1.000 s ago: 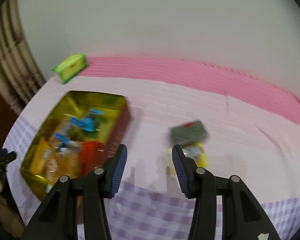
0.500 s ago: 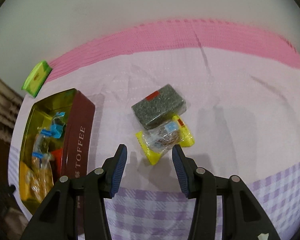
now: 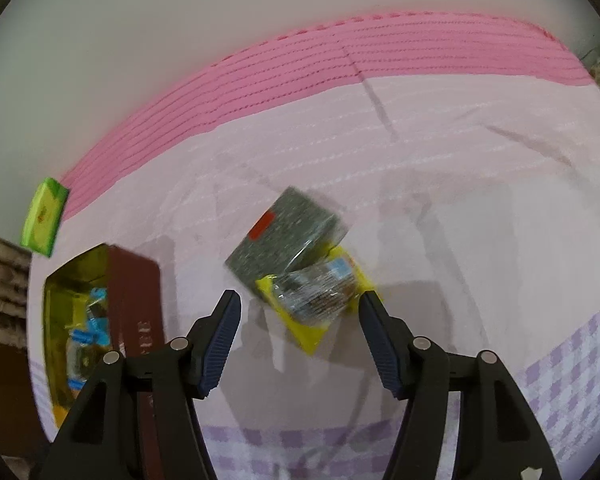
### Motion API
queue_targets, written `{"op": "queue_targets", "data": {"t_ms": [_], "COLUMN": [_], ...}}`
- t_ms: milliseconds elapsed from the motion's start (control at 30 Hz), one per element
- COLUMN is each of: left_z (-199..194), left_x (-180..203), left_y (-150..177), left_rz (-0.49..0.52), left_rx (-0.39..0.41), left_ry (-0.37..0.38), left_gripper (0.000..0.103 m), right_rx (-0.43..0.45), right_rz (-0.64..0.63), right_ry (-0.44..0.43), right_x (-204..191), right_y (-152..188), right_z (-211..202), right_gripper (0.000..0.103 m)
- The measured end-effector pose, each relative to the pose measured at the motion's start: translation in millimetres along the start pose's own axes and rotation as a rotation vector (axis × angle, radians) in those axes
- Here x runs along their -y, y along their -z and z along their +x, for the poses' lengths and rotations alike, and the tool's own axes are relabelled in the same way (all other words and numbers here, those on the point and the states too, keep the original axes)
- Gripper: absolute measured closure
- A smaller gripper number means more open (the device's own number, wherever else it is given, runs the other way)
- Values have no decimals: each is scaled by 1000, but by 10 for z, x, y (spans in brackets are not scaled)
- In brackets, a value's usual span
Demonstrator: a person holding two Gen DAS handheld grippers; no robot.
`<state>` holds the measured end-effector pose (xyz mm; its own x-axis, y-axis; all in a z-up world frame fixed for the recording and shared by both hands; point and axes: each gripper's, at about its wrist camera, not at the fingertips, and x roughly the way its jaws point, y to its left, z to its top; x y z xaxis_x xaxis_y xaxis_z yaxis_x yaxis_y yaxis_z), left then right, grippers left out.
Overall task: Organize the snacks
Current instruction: 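Grasp the yellow-wrapped candy beside the grey block with the right tool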
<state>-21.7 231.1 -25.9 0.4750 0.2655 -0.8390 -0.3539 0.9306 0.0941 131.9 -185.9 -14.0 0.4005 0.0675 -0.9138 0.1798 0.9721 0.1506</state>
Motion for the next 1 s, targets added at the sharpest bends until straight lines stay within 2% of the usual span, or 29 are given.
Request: {"op": "queue_targets", "data": {"t_ms": [300, 1000], "left_z": [27, 73], "left_x": [-8, 20], "left_y": [2, 19], "left_rz": [-4, 0], "left_rx": [-10, -34], "left_ry": [2, 4], "left_gripper": [52, 52], "right_rx": [19, 8], "right_rz": [-30, -86], "right_ry": [27, 71], "right_x": [133, 619], "right_y": [-51, 203], "right_z": [-31, -203], "right_gripper": [44, 46]}}
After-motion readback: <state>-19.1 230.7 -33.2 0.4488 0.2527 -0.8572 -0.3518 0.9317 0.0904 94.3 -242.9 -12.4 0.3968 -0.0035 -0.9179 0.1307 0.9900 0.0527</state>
